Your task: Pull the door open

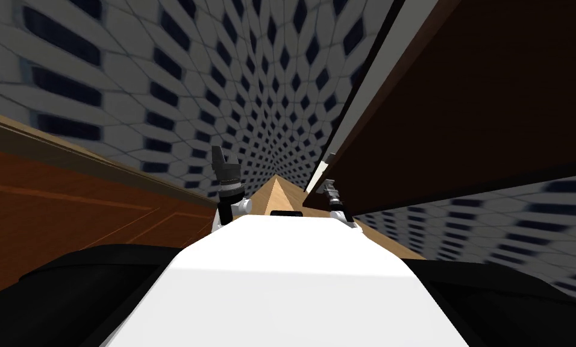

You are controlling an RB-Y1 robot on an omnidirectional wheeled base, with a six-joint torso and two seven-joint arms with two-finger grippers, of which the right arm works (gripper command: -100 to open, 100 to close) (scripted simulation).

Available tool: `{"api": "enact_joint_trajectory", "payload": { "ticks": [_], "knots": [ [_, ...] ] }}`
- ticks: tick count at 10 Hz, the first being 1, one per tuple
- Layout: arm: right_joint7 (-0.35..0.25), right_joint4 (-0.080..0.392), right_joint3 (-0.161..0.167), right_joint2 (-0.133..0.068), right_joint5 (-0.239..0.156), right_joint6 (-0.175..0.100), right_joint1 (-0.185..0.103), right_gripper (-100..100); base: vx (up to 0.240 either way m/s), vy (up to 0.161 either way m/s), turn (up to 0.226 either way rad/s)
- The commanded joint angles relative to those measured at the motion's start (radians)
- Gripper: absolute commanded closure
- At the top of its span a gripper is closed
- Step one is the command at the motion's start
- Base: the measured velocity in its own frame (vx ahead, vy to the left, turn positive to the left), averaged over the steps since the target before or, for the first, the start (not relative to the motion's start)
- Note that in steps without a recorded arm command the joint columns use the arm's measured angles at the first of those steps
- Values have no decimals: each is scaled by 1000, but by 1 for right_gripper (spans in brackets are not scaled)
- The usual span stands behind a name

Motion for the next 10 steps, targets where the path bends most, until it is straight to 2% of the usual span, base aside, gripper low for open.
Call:
{"api": "enact_joint_trajectory", "payload": {
  "ticks": [1,2,10],
  "knots": [
    [0,0,0,0,0,0,0,100,-92,-20,40],
    [-18,-3,17,-18,5,-14,8,100,-161,-65,161],
    [-91,-22,79,-99,26,-79,36,100,-232,-71,138]
  ]
}}
